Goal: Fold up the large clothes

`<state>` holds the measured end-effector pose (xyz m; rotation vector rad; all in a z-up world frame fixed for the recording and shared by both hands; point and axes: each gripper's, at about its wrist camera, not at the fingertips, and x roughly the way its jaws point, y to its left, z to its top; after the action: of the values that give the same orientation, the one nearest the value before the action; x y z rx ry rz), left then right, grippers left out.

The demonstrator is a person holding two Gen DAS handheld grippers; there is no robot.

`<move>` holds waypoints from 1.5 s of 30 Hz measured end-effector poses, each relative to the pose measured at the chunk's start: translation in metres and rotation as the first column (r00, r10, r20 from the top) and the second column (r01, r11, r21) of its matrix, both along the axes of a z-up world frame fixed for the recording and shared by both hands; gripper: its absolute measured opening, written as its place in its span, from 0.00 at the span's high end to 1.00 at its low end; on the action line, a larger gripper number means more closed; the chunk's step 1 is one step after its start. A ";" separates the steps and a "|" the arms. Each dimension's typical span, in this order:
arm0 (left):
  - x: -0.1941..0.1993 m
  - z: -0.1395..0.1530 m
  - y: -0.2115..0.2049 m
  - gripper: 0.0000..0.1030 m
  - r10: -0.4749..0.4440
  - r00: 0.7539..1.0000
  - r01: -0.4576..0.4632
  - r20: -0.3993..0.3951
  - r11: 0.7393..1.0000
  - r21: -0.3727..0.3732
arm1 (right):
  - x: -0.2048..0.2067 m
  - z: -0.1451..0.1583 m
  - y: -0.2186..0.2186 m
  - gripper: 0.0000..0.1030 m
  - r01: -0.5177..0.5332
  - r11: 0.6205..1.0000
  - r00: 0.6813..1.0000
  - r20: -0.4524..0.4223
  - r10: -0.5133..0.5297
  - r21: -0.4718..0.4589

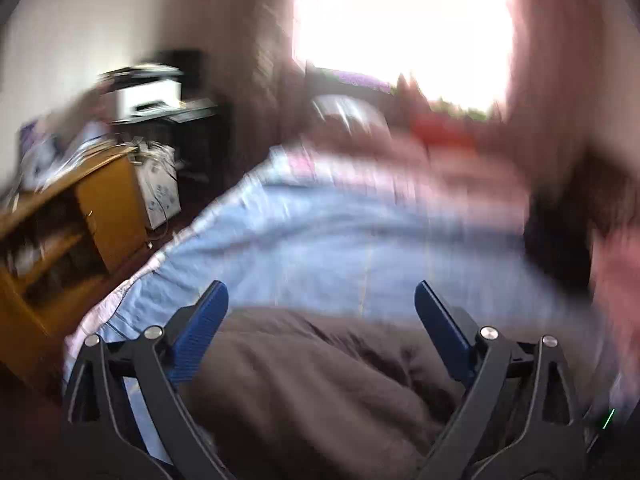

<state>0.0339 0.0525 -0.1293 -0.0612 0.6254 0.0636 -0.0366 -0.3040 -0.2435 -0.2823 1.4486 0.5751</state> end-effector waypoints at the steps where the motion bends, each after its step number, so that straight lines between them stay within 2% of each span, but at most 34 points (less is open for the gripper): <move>1: 0.009 -0.019 -0.016 0.08 -0.046 0.993 0.050 -0.107 0.998 0.034 | -0.001 -0.002 -0.005 0.16 0.029 0.998 0.999 0.014 -0.029 -0.048; 3: 0.011 -0.048 -0.027 0.15 -0.080 0.969 0.086 -0.232 0.996 0.017 | -0.006 0.004 -0.020 0.15 0.085 0.991 0.996 0.034 -0.082 -0.099; 4: 0.007 -0.059 -0.025 0.15 -0.083 0.960 0.089 -0.269 0.996 0.013 | -0.007 0.012 -0.029 0.15 0.140 0.981 0.989 0.070 -0.131 -0.133; 6: -0.001 -0.076 -0.015 0.15 -0.065 0.955 0.080 -0.288 0.996 0.042 | -0.011 0.027 -0.052 0.15 0.256 0.936 0.960 0.179 -0.216 -0.243; 8: -0.011 -0.082 -0.012 0.15 -0.058 0.953 0.081 -0.298 0.995 0.066 | -0.016 0.041 -0.083 0.17 0.408 0.854 0.904 0.278 -0.326 -0.323; 9: -0.015 -0.084 -0.013 0.15 -0.055 0.951 0.082 -0.304 0.994 0.075 | -0.017 0.050 -0.101 0.22 0.514 0.784 0.847 0.349 -0.400 -0.348; 10: -0.019 -0.088 -0.014 0.15 -0.052 0.949 0.083 -0.312 0.993 0.088 | -0.018 0.061 -0.113 0.42 0.595 0.737 0.790 0.403 -0.462 -0.321; 11: -0.023 -0.094 -0.015 0.15 -0.047 0.947 0.085 -0.319 0.991 0.105 | -0.020 0.071 -0.118 0.55 0.632 0.731 0.752 0.430 -0.499 -0.257; 12: -0.031 -0.090 -0.020 0.15 -0.044 0.947 0.087 -0.319 0.989 0.122 | -0.021 0.085 -0.115 0.56 0.635 0.760 0.727 0.441 -0.527 -0.138; 13: -0.043 -0.090 -0.023 0.15 -0.041 0.948 0.091 -0.315 0.985 0.144 | -0.025 0.100 -0.102 0.58 0.572 0.820 0.734 0.434 -0.523 0.022; 15: -0.056 -0.097 -0.034 0.15 -0.036 0.948 0.104 -0.315 0.974 0.202 | -0.030 0.111 -0.066 0.58 0.405 0.899 0.791 0.428 -0.437 0.168; 16: -0.063 -0.103 -0.039 0.15 -0.031 0.947 0.109 -0.319 0.967 0.230 | -0.033 0.109 -0.042 0.58 0.320 0.926 0.831 0.411 -0.376 0.200; 18: -0.075 -0.103 -0.048 0.15 -0.021 0.943 0.111 -0.332 0.961 0.254 | -0.031 0.084 -0.002 0.58 0.234 0.955 0.900 0.331 -0.284 0.184; 19: -0.079 -0.107 -0.049 0.15 -0.019 0.940 0.114 -0.341 0.959 0.259 | -0.032 0.060 0.021 0.58 0.201 0.973 0.932 0.283 -0.227 0.117; 22: -0.088 -0.123 -0.051 0.15 -0.008 0.916 0.129 -0.402 0.953 0.274 | -0.032 0.013 0.056 0.57 0.150 0.987 0.967 0.219 -0.133 -0.059; 24: -0.087 -0.137 -0.054 0.15 -0.010 0.893 0.151 -0.451 0.948 0.279 | -0.025 -0.005 0.060 0.55 0.187 0.979 0.969 0.178 -0.170 -0.086; 26: -0.080 -0.145 -0.055 0.14 0.000 0.881 0.148 -0.474 0.950 0.275 | -0.017 -0.016 0.060 0.53 0.231 0.969 0.963 0.160 -0.215 -0.088; 31: -0.052 -0.166 -0.051 0.10 0.042 0.855 0.055 -0.516 0.984 0.171 | 0.020 -0.028 0.068 0.52 0.337 0.932 0.936 0.154 -0.316 -0.138; 33: -0.034 -0.174 -0.056 0.09 0.067 0.845 0.031 -0.530 0.984 0.174 | 0.043 -0.036 0.077 0.51 0.348 0.920 0.934 0.147 -0.325 -0.178; 35: -0.020 -0.179 -0.060 0.07 0.088 0.846 0.012 -0.527 0.983 0.183 | 0.058 -0.042 0.095 0.49 0.335 0.915 0.938 0.168 -0.302 -0.224; 37: -0.004 -0.185 -0.060 0.06 0.109 0.856 -0.021 -0.505 0.984 0.178 | 0.075 -0.049 0.106 0.49 0.333 0.907 0.937 0.201 -0.287 -0.258; 40: 0.017 -0.193 -0.059 0.04 0.139 0.879 -0.056 -0.456 0.980 0.190 | 0.089 -0.053 0.107 0.49 0.353 0.905 0.922 0.251 -0.294 -0.238; 42: 0.038 -0.199 -0.059 0.02 0.159 0.895 -0.079 -0.417 0.976 0.203 | 0.102 -0.053 0.102 0.48 0.389 0.901 0.893 0.318 -0.318 -0.190; 44: 0.053 -0.203 -0.056 0.02 0.166 0.890 -0.088 -0.425 0.976 0.199 | 0.105 -0.058 0.102 0.46 0.394 0.900 0.872 0.385 -0.301 -0.189; 45: 0.056 -0.203 -0.055 0.02 0.160 0.882 -0.080 -0.443 0.978 0.193 | 0.106 -0.058 0.104 0.46 0.389 0.901 0.873 0.390 -0.294 -0.191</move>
<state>0.0895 -0.0025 -0.3327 0.0839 1.0870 0.2584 0.0695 -0.2004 -0.3018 -0.3091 1.1830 0.0287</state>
